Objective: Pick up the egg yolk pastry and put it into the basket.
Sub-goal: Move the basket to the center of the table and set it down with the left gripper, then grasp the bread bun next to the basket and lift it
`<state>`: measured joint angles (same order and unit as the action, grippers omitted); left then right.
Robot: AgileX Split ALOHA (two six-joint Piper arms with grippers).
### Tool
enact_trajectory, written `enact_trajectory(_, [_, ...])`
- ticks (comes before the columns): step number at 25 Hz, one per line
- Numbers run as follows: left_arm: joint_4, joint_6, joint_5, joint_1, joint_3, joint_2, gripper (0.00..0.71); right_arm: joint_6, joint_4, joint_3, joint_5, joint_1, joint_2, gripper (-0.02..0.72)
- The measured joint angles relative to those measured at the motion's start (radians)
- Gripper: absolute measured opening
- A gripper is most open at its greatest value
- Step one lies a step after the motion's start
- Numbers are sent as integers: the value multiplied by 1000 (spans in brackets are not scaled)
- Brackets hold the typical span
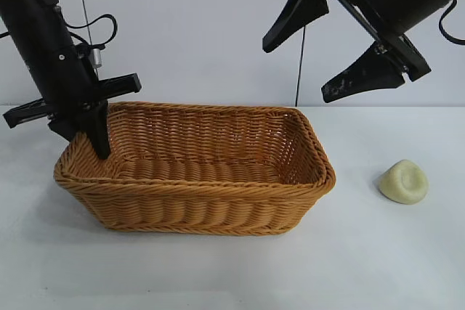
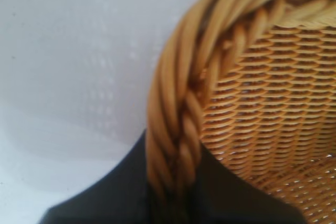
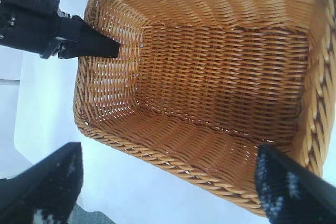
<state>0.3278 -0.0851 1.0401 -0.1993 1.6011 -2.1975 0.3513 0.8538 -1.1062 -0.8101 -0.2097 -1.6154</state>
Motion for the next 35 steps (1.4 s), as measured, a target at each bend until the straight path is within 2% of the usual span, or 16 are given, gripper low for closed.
enact_trajectory(1, [0, 0, 0, 0, 0, 0, 117, 0, 0, 0, 0, 0, 0, 636])
enact_trajectory(3, [-3, 0, 0, 0, 0, 0, 221, 0, 0, 0, 0, 0, 0, 636])
enact_trajectory(5, [-3, -1, 0, 0, 0, 0, 375, 0, 0, 0, 0, 0, 0, 636])
enact_trajectory(7, [-3, -2, 1, 0, 0, 0, 493, 0, 0, 0, 0, 0, 0, 636])
enact_trajectory(9, [-3, -2, 7, 0, 0, 1, 554, 0, 0, 0, -1, 0, 0, 636])
enact_trajectory(15, [-33, -3, 26, 0, 6, 70, 589, 0, 0, 0, -2, 0, 0, 636])
enact_trajectory(22, [-84, -3, 58, 0, 90, 188, 591, -4, 0, 0, -2, 0, 0, 636])
enact_trajectory(28, [-226, -2, 120, 4, 176, 211, 610, -7, 0, 0, -2, 0, 0, 636])
enact_trajectory(31, [-286, -2, 154, 27, 180, 210, 614, -7, 0, 0, -2, 0, 0, 636])
enact_trajectory(35, [-333, -1, 169, 99, 180, 210, 615, -7, 0, 0, -2, 0, 0, 636])
